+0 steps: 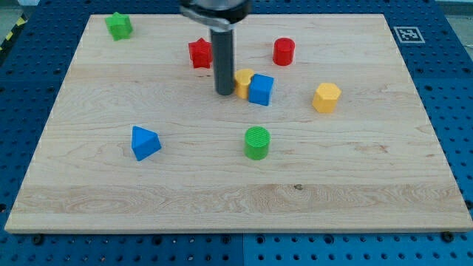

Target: Nudge the yellow heart up a bit

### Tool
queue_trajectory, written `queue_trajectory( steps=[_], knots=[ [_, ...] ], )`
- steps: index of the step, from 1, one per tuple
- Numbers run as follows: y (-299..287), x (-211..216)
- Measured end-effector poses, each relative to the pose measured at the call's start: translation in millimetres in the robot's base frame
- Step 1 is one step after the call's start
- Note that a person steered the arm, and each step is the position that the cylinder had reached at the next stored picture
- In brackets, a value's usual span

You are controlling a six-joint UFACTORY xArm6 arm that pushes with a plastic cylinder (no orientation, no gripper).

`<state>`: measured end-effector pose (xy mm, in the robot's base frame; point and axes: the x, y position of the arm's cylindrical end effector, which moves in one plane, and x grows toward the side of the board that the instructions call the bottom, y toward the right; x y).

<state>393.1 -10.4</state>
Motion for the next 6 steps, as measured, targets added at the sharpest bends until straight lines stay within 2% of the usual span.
queue_trajectory(
  steps=[1, 2, 3, 6],
  knots=[
    [3.7, 15.5],
    [33.9, 41.1],
    [62.8, 38.0],
    [27.4, 38.8]
  ],
)
